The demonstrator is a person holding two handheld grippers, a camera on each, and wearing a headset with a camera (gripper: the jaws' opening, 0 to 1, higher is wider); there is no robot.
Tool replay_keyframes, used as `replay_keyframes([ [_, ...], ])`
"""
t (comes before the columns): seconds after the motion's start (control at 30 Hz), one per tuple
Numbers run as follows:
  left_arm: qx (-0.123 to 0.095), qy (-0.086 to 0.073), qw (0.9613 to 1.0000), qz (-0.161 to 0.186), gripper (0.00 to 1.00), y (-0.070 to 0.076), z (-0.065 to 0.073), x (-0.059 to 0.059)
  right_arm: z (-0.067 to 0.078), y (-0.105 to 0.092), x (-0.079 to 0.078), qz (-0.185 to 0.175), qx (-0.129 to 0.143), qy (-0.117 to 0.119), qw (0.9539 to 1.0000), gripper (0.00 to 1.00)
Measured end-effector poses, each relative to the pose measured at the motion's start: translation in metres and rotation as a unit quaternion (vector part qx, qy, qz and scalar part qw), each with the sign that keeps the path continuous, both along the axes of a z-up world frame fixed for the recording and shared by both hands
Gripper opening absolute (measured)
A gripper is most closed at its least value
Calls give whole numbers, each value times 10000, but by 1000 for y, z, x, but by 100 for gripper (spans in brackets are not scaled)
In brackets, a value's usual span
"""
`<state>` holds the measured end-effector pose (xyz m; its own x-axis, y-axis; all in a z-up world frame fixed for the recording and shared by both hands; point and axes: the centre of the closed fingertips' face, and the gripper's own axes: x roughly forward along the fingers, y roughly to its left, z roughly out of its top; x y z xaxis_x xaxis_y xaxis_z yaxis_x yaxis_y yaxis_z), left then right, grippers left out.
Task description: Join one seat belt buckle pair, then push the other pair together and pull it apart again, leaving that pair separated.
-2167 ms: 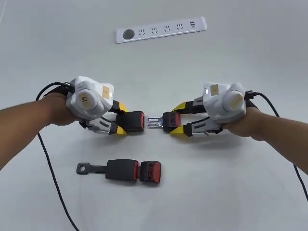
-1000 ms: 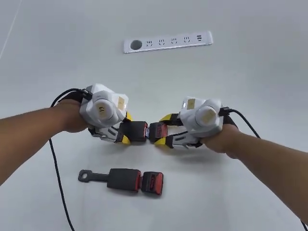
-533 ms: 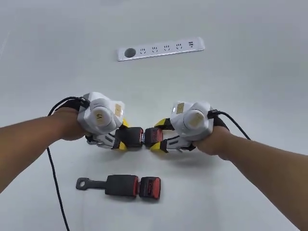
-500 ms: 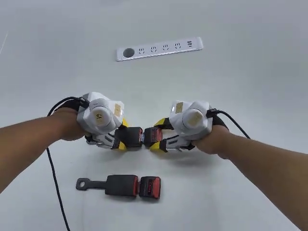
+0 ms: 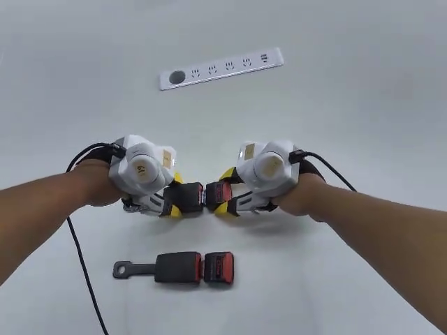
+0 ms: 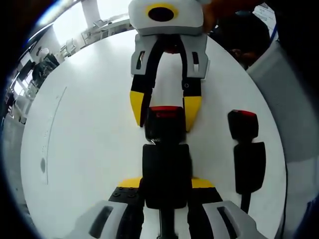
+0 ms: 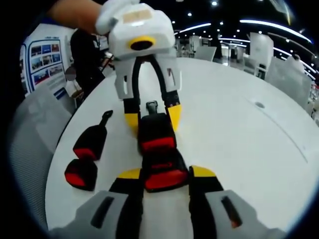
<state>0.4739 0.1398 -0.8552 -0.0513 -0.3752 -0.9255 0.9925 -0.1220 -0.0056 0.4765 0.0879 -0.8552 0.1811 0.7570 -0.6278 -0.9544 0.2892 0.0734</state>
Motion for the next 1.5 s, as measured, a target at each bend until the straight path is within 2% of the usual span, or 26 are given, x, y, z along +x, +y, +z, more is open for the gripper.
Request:
replay_keyframes([
  [0.33,-11,24,10000,-28,34,0,0,0,1,-1,-2,110,-27,-27,9999,34],
  [0.57,-154,61,9998,65,34,2,-1,1,1,-9,-4,108,-87,-58,9999,35],
  [1.0,-225,91,9996,132,34,2,1,-1,0,-18,-6,139,-186,-64,9997,35],
  [1.5,-324,125,9992,199,34,0,3,-3,-1,-51,-6,106,-244,-2,9996,35],
])
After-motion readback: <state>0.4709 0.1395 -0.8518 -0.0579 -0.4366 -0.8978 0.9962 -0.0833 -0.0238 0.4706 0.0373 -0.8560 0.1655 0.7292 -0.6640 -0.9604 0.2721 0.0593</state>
